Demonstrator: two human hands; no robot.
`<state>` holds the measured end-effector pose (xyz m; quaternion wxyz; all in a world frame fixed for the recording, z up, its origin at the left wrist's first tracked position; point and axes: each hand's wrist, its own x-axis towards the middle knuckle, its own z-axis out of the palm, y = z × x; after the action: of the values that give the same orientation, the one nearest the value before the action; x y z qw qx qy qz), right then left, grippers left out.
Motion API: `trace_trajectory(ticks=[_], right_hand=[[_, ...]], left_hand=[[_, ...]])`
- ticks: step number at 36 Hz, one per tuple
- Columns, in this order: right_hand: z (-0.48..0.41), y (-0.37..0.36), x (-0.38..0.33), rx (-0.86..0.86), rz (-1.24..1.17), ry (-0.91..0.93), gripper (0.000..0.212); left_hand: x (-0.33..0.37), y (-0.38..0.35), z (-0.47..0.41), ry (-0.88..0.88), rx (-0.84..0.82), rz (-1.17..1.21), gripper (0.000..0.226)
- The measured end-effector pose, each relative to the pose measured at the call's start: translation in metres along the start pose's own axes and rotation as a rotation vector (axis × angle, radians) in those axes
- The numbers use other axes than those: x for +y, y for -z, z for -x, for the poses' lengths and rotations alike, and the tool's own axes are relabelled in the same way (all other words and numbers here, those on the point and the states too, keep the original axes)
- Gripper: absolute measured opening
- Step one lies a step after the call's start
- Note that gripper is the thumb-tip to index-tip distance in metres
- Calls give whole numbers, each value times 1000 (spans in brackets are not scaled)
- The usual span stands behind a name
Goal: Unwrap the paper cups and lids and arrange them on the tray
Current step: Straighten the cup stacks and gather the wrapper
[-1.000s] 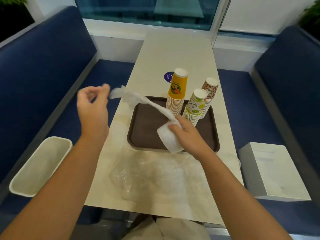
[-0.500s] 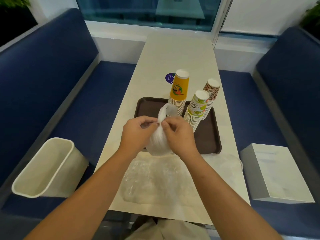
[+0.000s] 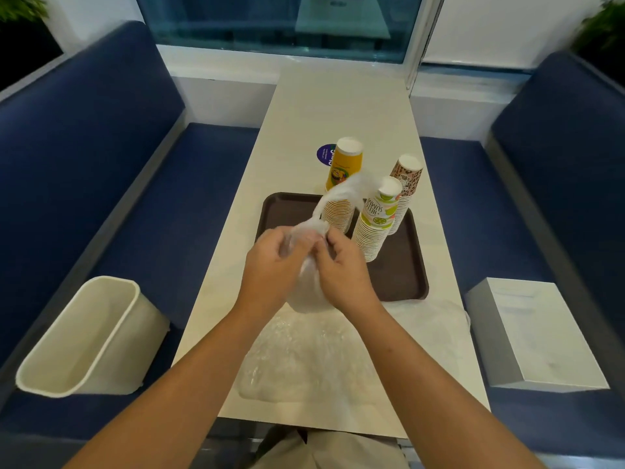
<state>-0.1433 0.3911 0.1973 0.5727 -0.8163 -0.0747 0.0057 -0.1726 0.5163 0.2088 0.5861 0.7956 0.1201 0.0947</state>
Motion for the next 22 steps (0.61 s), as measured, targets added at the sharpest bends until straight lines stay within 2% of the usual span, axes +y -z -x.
trace_trajectory(ticks=[2, 6, 8, 11, 14, 15, 17, 18, 21, 22], right_hand=[[0, 4, -1, 38, -54, -21, 19], [1, 11, -5, 247, -260, -109, 21], [2, 13, -8, 188, -303, -122, 20], [9, 10, -10, -42, -270, -87, 17], [18, 4, -12, -91, -292, -51, 9], [20, 3, -9, -94, -281, -20, 24], [24, 3, -5, -138, -198, 36, 49], [26, 2, -4, -157, -150, 66, 52], [27, 4, -1, -78, -151, 91, 40], [26, 6, 0, -49, -185, 77, 35]], left_hand=[[-5, 1, 3, -73, 61, -47, 16], [-9, 2, 2, 25, 152, 134, 21], [-6, 0, 5, 42, 91, 201, 20], [-1, -7, 13, 1, 53, 48, 25], [-7, -11, 12, 27, 64, 42, 14], [-10, -11, 10, 75, 41, 73, 16], [-9, -10, 5, 107, -11, 64, 39], [-12, -10, -1, 121, -24, 60, 45], [-26, -10, -10, 340, -132, 192, 70], [-41, -12, -14, 399, -113, 229, 81]])
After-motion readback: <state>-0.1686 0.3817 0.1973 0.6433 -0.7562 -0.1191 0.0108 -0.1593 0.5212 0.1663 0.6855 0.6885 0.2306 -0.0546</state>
